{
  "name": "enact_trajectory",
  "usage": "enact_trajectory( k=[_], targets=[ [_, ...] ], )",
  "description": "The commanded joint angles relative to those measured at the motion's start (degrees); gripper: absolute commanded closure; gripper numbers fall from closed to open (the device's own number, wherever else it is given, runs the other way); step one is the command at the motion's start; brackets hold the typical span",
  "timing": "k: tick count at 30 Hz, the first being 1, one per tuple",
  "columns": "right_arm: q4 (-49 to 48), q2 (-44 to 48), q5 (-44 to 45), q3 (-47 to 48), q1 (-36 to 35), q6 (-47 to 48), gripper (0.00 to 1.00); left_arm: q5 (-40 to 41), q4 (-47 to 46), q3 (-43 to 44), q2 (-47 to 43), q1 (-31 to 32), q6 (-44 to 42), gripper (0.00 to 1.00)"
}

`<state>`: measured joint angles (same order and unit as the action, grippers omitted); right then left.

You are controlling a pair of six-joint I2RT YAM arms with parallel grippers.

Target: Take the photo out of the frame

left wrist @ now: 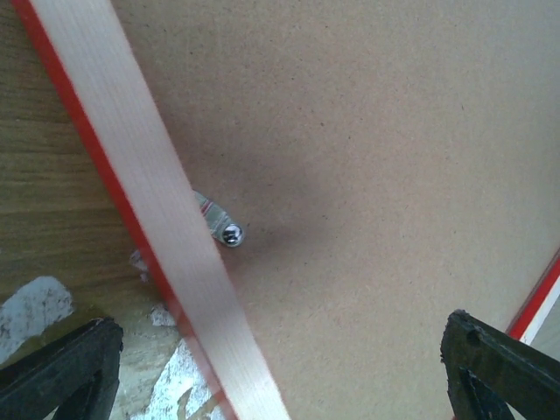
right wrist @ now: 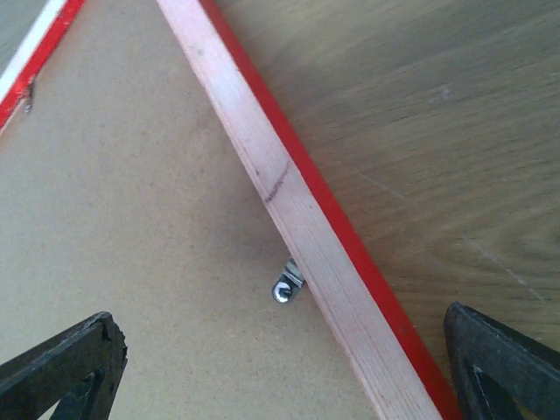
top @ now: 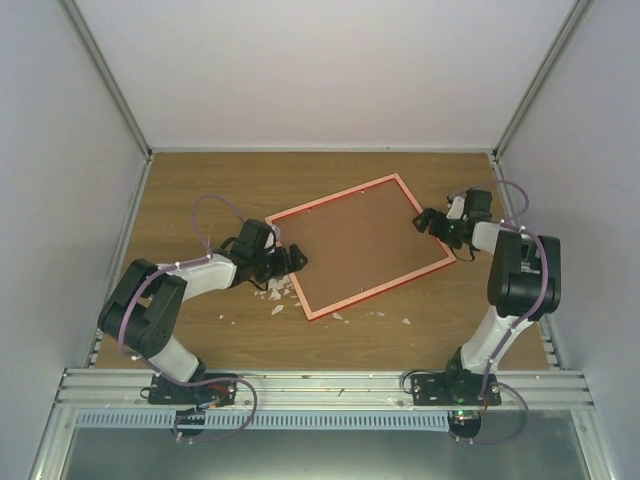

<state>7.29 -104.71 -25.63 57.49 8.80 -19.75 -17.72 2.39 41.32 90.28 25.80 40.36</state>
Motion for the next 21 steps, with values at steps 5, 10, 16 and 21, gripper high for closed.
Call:
enact_trajectory(
  k=[5,10,16,21],
  targets=[
    [-1.7,5.8,-5.9,-8.5,-1.6,0.0,0.0,2.0,2.2,1.6,1.7,0.5,-3.0,0.01],
    [-2.9,10.8,-8.0,-15.0,-3.5,-0.8,0.0,3.9,5.1,1.4,0.2,0.5,-4.2,0.01],
    [-3.4,17.8,-9.6,-22.0,-6.0,-1.7,0.0,8.3,10.0,0.7,-3.7,-0.1,-5.9,0.01],
    [-3.9,22.4,-11.5,-26.4,-8.5,-3.2,0.0,11.6,13.8,-0.4,-6.3,-1.0,-7.1,0.01]
  ],
)
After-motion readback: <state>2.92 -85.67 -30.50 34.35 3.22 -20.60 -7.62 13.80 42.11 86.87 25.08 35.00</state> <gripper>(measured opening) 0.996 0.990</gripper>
